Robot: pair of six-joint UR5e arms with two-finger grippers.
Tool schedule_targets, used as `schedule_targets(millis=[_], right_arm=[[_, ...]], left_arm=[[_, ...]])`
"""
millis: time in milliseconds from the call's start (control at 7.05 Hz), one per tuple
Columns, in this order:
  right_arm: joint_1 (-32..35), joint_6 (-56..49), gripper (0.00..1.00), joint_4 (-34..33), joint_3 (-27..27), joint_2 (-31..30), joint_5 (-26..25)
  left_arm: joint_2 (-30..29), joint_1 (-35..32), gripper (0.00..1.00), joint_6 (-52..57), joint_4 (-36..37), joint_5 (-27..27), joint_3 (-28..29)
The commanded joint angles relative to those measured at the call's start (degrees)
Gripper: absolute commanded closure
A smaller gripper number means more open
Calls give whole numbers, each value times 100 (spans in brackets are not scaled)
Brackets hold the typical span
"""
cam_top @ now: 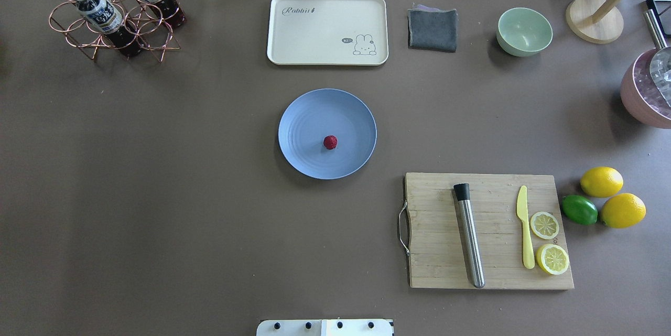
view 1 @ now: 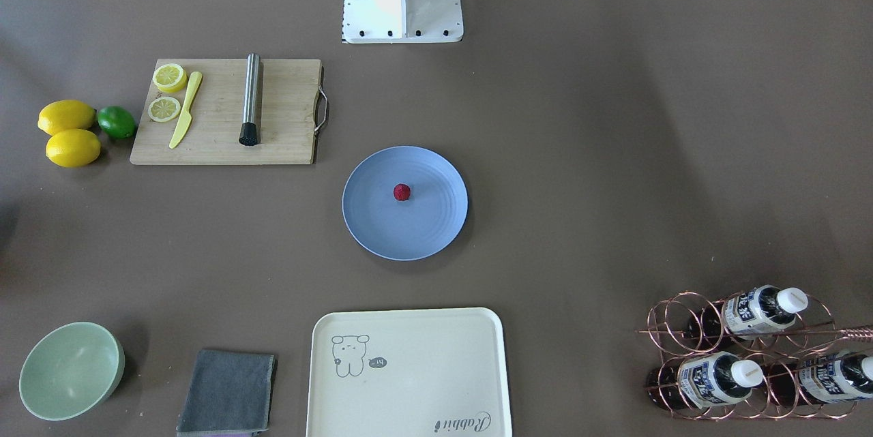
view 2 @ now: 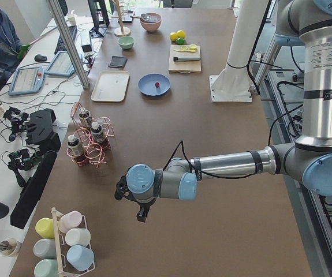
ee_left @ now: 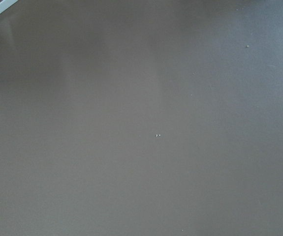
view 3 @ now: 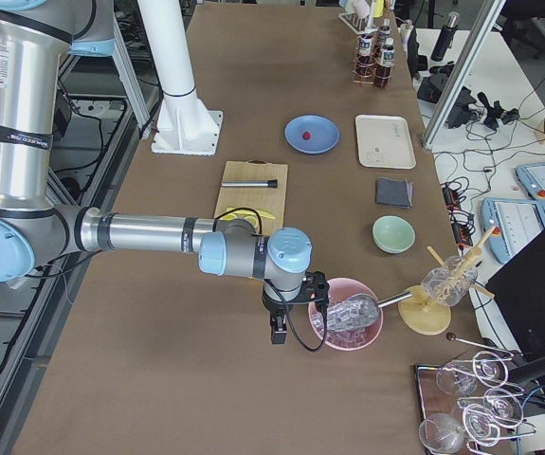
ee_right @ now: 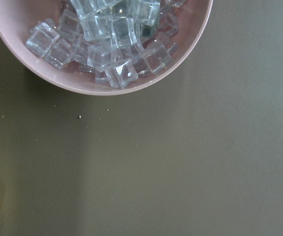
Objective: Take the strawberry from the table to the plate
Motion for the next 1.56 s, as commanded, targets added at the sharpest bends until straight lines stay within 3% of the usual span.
schedule_targets(millis=[0,1418], right_arm=[[0,0,0,0,0,7,0],[0,0,0,0,9,7,141]], left_arm=[[0,0,1,0,0,1,-8],[0,-35,1,0,0,-8,-8]])
